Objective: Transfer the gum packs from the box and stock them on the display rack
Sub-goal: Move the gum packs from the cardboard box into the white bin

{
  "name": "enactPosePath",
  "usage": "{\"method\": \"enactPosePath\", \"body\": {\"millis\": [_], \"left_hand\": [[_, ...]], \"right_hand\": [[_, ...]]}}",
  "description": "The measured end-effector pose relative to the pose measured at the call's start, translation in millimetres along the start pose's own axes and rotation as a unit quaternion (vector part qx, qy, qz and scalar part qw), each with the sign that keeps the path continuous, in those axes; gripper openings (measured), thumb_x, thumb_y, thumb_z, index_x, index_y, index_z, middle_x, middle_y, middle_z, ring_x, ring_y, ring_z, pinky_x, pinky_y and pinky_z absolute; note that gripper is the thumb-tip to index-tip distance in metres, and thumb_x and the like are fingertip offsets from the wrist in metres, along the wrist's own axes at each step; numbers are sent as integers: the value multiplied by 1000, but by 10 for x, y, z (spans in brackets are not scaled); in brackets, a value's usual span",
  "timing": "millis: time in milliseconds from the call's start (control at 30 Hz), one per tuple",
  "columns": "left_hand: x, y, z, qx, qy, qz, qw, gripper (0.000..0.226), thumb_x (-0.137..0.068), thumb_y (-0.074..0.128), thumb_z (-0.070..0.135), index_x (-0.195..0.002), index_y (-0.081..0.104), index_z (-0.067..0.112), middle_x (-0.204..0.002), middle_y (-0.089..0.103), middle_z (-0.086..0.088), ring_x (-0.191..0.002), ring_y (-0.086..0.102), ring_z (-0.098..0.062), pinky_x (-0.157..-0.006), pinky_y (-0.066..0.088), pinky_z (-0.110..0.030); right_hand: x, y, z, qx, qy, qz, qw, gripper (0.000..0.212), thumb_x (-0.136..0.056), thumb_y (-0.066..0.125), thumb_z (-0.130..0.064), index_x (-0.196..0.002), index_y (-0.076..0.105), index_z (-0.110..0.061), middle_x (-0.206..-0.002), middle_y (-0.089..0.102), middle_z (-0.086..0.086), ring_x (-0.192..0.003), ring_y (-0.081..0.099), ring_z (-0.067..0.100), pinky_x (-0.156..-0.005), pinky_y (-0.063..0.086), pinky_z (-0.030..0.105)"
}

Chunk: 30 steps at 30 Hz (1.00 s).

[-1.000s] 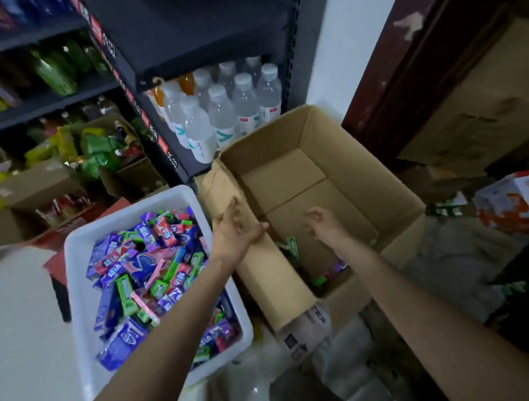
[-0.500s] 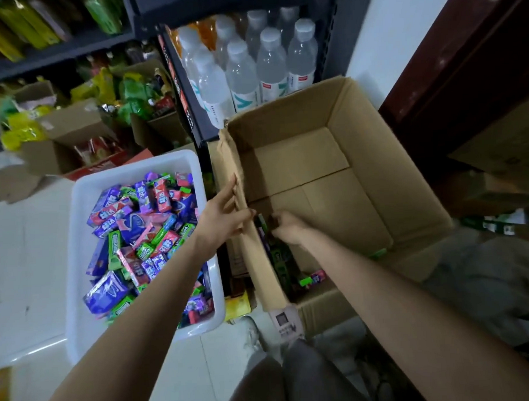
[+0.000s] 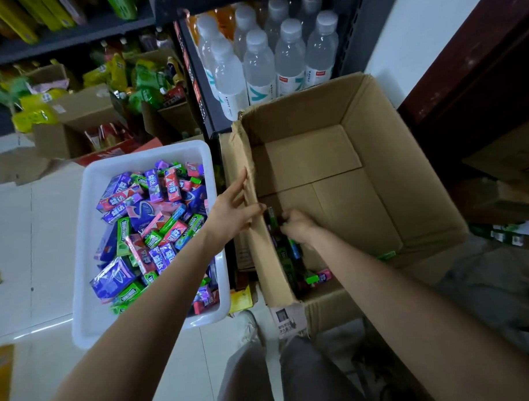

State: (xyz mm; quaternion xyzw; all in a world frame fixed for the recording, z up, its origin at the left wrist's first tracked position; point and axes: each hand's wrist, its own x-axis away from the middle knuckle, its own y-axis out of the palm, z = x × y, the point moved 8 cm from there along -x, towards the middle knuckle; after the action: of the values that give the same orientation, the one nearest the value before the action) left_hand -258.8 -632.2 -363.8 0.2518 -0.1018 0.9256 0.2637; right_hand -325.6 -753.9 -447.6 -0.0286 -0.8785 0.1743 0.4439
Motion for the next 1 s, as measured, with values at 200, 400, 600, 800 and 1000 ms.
{"method": "enactPosePath", "body": {"millis": [200,400,600,800,1000], "left_hand": [[5,14,13,-13,17,4,1000,83,-85,64,5,-148,21,38,-131,39,18,-109,47,4,-85,51,-33],[20,-29,15,-116,48,54,991,80,-81,72,20,-146,28,37,-144,40,8,-127,40,-7,-105,40,-36],[323,219,680,-215,285,163,920,28,-89,60,12,-117,61,13,-115,56,3,-101,55,-11,-88,44,-18],[-94,1042,399,-2,6,-38,999,40,-96,50,38,-101,64,0,-87,65,-20,-79,63,-28,-77,47,-32],[-141,1456,218,119,-141,-159,970,39,-93,43,53,-94,59,18,-62,67,2,-56,66,-10,-60,53,-27]], "right_hand": [[74,35,-11,-61,2,-42,997,51,-93,53,-9,-140,35,-5,-132,51,15,-109,51,23,-90,45,34],[119,-69,-10,-118,-35,3,992,29,-89,57,-1,-118,55,0,-109,58,12,-104,54,26,-86,45,35],[388,-642,-123,-274,-106,40,955,18,-87,59,3,-76,57,-11,-75,59,4,-61,60,7,-65,47,22],[656,-1097,-243,-203,-160,38,965,9,-84,65,-3,-85,63,-12,-83,65,8,-78,62,18,-82,47,35],[714,-1407,-326,88,-186,135,969,27,-72,78,-22,-64,60,-4,-67,60,16,-66,57,23,-64,48,40]]}}
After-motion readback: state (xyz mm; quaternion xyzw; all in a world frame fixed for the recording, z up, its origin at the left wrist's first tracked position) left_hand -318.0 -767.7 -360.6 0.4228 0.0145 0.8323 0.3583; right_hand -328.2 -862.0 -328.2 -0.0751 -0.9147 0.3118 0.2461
